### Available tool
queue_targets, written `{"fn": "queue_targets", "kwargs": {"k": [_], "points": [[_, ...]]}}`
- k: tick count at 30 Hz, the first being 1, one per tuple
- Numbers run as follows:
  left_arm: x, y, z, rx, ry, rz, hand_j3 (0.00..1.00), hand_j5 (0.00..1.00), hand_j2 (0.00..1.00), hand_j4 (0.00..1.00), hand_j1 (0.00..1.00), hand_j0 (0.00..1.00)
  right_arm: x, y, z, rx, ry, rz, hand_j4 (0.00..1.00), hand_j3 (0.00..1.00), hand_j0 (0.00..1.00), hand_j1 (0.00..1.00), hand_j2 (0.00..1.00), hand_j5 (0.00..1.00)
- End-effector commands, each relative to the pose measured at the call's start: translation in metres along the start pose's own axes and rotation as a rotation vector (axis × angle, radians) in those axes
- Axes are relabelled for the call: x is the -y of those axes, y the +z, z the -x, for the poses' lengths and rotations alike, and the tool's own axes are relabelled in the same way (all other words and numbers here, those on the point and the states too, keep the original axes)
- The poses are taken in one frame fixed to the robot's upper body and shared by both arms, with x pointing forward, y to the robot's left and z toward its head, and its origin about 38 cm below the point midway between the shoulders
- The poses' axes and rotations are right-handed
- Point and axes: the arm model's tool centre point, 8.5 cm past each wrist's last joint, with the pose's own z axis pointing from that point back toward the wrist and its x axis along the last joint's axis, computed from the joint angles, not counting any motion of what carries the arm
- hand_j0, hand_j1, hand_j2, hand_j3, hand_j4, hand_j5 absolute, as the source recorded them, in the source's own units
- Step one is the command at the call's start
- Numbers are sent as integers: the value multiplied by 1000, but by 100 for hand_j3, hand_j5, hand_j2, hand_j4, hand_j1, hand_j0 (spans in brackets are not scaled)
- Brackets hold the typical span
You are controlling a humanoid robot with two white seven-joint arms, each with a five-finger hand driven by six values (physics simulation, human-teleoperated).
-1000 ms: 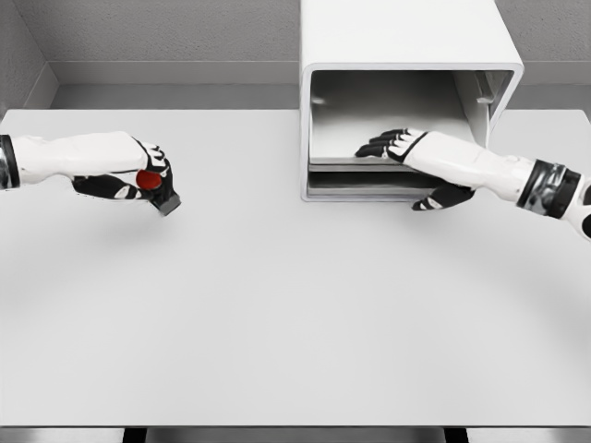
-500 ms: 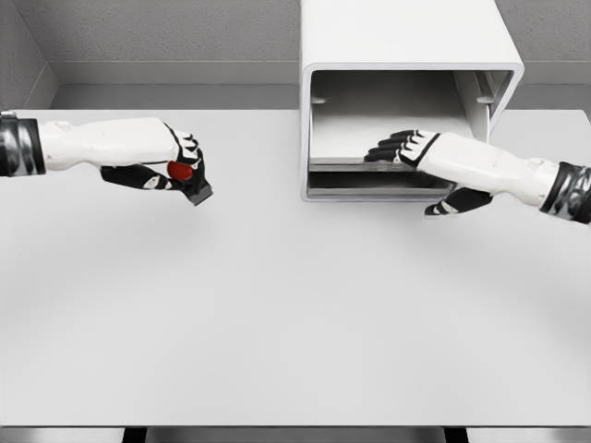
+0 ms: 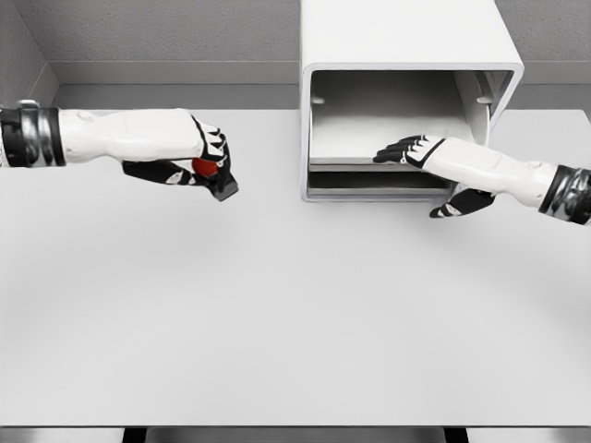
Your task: Slide open multi-storey tabletop storage cabinets and put open load switch and slide close multi-storey tabletop storage cabinets
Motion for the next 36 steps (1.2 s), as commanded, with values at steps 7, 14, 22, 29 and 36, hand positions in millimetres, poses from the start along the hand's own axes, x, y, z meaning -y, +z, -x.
{"fn": "queue_targets", "kwargs": {"k": [7,14,22,29,36], "points": [[-6,-12,-5,30,-6,-14,42,42,42,42,42,42,-6,0,-5,14,-6,-20,100,100,100,100,100,100],[-4,-12,-5,33,-2,-9,42,42,42,42,42,42,-5,19,-24,43,32,-48,100,100,100,100,100,100],[-4,-14,-8,40,-5,-7,42,42,42,42,42,42,0,38,-30,36,41,-62,100,100,100,100,100,100],[-10,-14,-10,48,-16,-13,42,42,42,42,42,42,-11,49,-29,17,23,-97,100,100,100,100,100,100],[-16,-14,-13,53,-30,-17,42,42,42,42,42,42,-6,62,-34,10,42,-100,100,100,100,100,100,100]]}}
